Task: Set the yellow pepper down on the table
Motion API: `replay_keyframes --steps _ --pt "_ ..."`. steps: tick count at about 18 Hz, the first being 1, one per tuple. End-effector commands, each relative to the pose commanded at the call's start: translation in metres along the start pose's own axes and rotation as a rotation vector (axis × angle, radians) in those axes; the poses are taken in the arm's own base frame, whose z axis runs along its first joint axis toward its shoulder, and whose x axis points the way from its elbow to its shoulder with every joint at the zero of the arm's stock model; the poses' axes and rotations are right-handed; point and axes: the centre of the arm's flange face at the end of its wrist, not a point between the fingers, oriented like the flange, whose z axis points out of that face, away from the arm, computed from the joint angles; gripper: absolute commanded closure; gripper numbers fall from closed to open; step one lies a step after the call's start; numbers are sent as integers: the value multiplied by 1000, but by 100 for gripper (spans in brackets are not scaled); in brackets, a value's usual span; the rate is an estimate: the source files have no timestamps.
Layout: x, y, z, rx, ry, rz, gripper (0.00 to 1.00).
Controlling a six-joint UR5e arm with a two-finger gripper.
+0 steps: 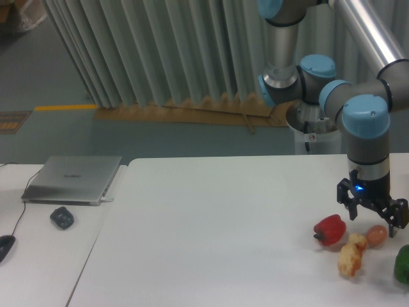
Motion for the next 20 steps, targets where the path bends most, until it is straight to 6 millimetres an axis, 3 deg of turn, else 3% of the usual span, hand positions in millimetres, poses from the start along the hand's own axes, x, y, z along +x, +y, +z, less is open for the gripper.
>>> replay_keyframes --steps 10,14,20 --pt "-1 1 0 -8 -2 -29 0" --pt "-6 18 -1 -130 -50 -45 0" --pt "-17 35 -5 -128 -56 -87 0"
